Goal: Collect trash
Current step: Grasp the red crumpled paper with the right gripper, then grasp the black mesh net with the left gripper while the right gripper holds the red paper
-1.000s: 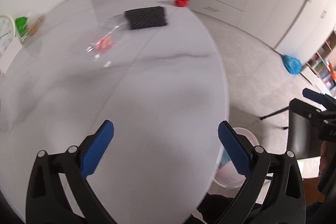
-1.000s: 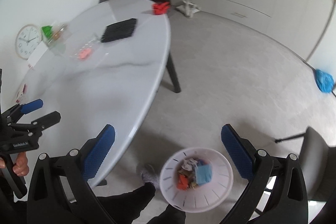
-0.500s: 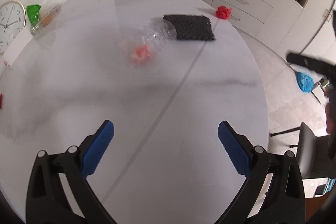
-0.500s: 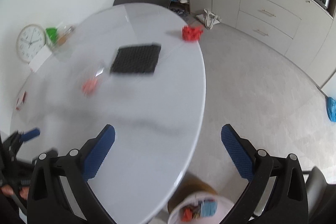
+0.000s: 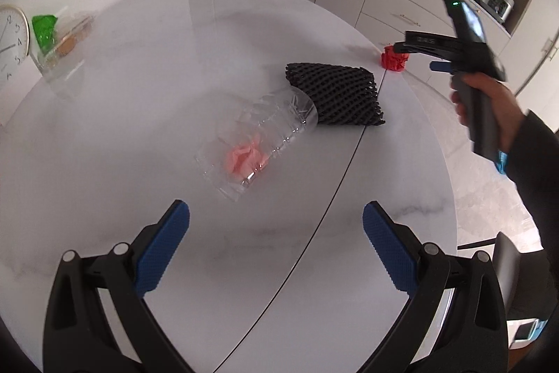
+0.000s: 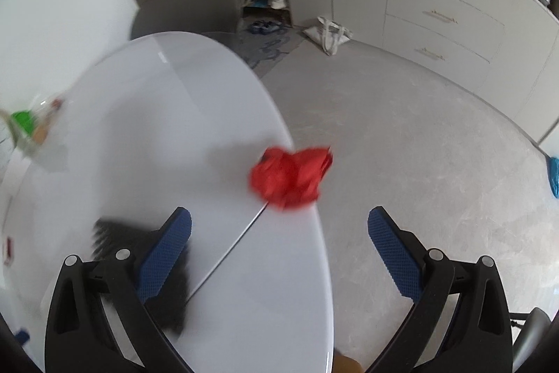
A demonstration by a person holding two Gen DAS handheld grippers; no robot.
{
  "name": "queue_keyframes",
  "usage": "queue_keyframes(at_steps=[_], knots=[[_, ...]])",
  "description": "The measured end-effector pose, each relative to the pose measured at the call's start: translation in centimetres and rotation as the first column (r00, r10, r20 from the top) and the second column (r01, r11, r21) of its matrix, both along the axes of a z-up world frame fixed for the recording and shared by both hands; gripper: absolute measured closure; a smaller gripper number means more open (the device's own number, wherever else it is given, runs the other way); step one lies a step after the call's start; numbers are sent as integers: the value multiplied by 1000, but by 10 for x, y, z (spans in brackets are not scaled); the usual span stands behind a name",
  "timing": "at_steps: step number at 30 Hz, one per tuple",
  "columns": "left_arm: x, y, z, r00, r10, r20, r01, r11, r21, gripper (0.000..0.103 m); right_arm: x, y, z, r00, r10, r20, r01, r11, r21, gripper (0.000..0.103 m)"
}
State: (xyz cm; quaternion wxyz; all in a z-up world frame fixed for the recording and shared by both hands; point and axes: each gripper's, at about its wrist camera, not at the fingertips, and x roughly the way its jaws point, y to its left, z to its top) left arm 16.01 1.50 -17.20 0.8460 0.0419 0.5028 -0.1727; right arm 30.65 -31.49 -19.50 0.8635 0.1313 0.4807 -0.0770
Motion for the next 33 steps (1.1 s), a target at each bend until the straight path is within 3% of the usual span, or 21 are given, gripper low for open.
queue_keyframes(at_steps=[3,6,8,11,15,20,23,25,27,33], knots=[[3,0,-3,1000,-1,-8,1,1000,-5,8,12,-3,-12,1000,5,-18,-5,1000,-8,8],[5,-2,-4,1000,-13,-8,13,1000,3,8,17,-6,-16,1000,19,-24,-19,1000,-3,21],[7,-4,-3,1000,-15,-4,15,1000,4,8,18,-5,-17,999,27,-28,-28,1000,-3,37],[11,-8,-2,1000,-12,-3,12,1000,-5,8,20,-3,-14,999,44,-24,-45,999,-12,51],[13,-21,1,999,-42,10,42,999,-1,8,20,4,-11,996,89,-19,-90,994,-57,59],[23,-49,11,978,-193,81,188,980,63,8,8,8,0,990,140,-6,-140,987,-84,61],[38,-74,21,928,-349,128,335,934,122,8,-13,4,16,988,154,26,-152,986,-68,61],[54,-94,26,877,-462,127,441,882,162,8,-36,-3,28,987,155,51,-153,987,-41,61],[75,-115,25,821,-563,94,543,821,178,8,-65,-10,40,985,160,72,-159,987,-12,61],[137,-171,-2,690,-720,-74,719,671,180,8,-155,-21,50,986,163,29,-163,987,-15,61]])
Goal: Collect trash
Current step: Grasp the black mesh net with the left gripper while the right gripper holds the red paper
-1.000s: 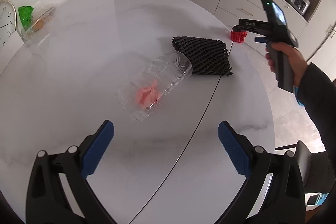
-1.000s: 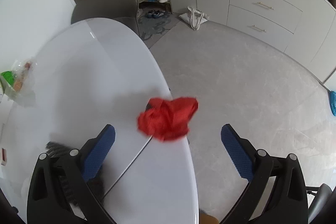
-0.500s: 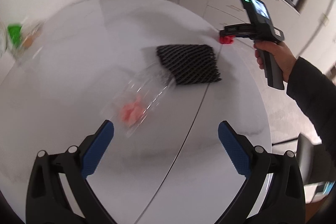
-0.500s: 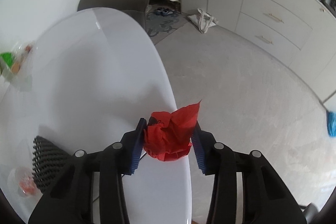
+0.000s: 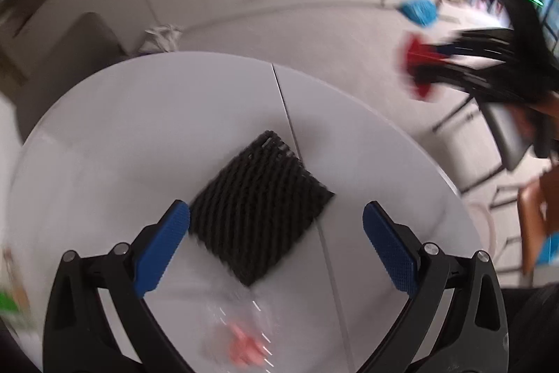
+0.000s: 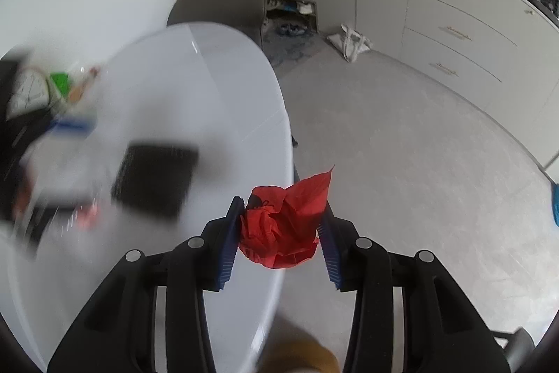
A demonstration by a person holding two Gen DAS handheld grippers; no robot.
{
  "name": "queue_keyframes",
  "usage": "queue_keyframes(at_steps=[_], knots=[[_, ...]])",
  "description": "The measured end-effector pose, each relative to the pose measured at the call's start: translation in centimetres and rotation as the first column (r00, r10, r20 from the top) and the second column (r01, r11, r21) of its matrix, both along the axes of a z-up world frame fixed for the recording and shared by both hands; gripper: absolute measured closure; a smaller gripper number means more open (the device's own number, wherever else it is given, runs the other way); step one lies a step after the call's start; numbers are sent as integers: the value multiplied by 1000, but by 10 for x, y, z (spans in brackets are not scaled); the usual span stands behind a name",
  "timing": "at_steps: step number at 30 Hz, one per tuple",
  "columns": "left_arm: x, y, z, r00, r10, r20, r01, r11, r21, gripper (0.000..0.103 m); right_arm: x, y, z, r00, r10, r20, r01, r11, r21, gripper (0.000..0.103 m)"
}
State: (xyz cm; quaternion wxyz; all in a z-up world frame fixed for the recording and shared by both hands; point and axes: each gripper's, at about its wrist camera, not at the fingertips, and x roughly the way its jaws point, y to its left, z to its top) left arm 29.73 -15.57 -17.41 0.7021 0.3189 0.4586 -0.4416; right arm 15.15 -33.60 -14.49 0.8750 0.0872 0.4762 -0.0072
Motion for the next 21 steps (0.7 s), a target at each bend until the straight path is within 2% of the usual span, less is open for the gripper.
queue_keyframes(at_steps=[4,7,8,12,14,16,18,21], knots=[[33,-26,-22,993,-72,-92,77,995,55,9,-57,-8,-1,998,-35,-55,35,999,-3,60],[50,-40,-39,989,-101,-112,114,987,115,21,-96,-14,0,993,-86,-84,87,996,9,60],[54,-43,-45,987,-106,-123,122,983,134,25,-103,-15,0,991,-100,-88,102,995,15,60],[56,-45,-66,977,-138,-163,168,969,183,26,-135,-18,2,978,-182,-98,186,982,28,60],[54,-44,-77,973,-150,-176,187,958,219,32,-143,-23,1,973,-210,-96,216,975,57,60],[52,-40,-78,973,-144,-180,181,962,206,34,-151,-25,-1,965,-243,-96,252,964,91,60],[50,-35,-75,973,-131,-190,169,966,196,44,-154,-26,-2,960,-262,-97,272,956,113,60],[48,-30,-73,977,-126,-174,158,969,190,53,-158,-26,-7,953,-285,-99,297,945,138,60]])
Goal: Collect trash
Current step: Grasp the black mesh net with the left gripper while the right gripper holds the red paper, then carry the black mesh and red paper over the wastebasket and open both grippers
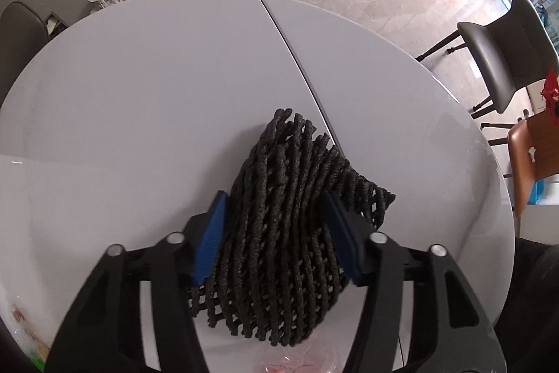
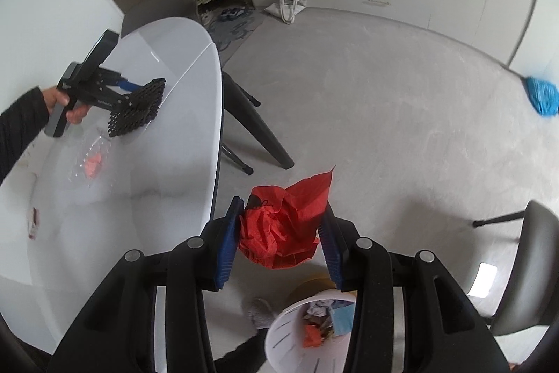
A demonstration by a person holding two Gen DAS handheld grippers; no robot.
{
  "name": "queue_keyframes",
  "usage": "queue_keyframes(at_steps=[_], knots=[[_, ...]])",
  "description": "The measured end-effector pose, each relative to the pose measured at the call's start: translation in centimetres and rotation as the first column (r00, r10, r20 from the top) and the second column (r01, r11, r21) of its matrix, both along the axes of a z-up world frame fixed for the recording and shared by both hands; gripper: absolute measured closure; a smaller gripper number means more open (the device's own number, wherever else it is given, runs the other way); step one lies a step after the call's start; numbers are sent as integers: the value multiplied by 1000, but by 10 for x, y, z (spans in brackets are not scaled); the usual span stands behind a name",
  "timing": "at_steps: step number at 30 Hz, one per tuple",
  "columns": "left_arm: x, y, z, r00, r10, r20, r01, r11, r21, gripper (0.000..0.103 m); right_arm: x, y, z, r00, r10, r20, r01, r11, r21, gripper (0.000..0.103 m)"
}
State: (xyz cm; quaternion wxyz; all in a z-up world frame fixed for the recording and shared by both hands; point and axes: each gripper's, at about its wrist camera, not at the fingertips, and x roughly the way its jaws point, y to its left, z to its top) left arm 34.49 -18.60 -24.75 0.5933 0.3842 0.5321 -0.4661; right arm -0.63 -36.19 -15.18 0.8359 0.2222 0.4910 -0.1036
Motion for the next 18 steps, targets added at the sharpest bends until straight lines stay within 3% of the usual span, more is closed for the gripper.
queue_keyframes(at_steps=[2,4,5,12,18], knots=[[0,3,5,1000,15,6,-15,1000,-9,60,-2,-1,-1,1000,-11,3,11,1000,9,60],[-1,6,10,1000,28,7,-28,999,-24,75,-3,2,0,1000,-14,10,14,1000,12,60],[2,5,12,999,31,8,-31,999,-23,88,-3,3,1,1000,-16,14,16,1000,12,60],[-14,6,31,993,60,97,-55,997,-52,90,-15,10,9,999,-18,40,17,1000,15,60],[-64,1,87,986,67,155,-42,987,-156,90,-36,10,26,997,-18,70,18,1000,0,60]])
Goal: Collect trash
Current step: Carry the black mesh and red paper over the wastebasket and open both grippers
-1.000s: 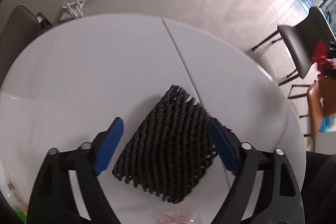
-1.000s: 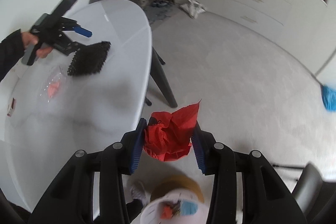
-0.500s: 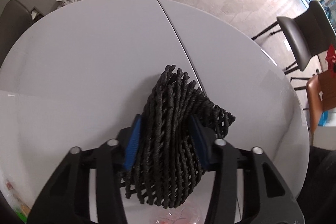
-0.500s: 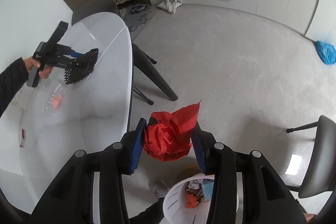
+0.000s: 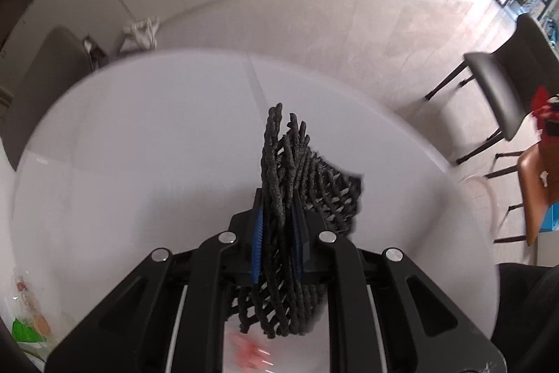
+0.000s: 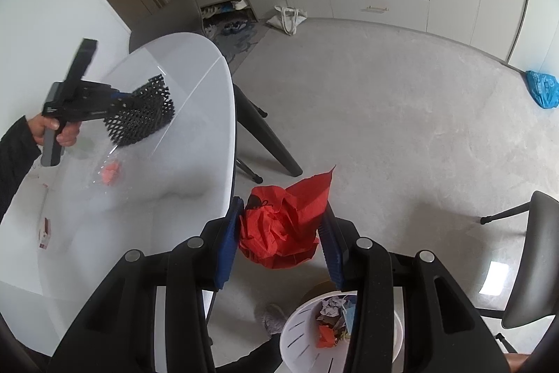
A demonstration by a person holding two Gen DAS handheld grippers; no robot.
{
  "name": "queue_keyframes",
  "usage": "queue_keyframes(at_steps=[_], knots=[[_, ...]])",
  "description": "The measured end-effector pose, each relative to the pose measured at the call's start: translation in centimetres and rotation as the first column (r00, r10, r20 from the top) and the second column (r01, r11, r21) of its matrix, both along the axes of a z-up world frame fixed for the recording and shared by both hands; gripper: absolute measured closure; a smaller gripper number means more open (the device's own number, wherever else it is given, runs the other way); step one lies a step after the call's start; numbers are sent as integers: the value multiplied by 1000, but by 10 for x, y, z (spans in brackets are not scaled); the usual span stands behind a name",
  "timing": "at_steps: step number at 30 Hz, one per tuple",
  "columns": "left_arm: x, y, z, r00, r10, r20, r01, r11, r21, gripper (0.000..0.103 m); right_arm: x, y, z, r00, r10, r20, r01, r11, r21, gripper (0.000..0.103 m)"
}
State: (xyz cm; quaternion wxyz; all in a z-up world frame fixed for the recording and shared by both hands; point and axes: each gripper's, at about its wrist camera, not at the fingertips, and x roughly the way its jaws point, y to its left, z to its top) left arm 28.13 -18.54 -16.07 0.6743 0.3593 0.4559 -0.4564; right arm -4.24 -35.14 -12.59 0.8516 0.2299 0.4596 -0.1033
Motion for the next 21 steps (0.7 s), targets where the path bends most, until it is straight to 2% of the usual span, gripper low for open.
queue_keyframes(at_steps=[2,6,9,13,19,21], knots=[[-28,-6,27,1000,-13,12,14,998,-67,90,-10,0,4,1000,-3,8,3,1000,0,60],[-98,-16,73,999,-29,-20,25,978,-209,90,-43,-2,10,1000,-11,12,11,1000,-16,60],[-151,-21,83,999,-30,-35,20,964,-264,90,-74,-2,10,1000,-17,-4,17,999,-39,60],[-235,-36,68,992,9,-123,-45,956,-291,90,-121,-9,5,998,-35,-45,33,998,-60,60],[-342,-62,21,977,9,-211,-60,970,-235,90,-190,-26,-11,990,-90,-106,84,995,-58,59],[-364,-71,5,978,1,-209,-45,977,-208,90,-205,-31,-18,987,-101,-125,95,994,-49,59]])
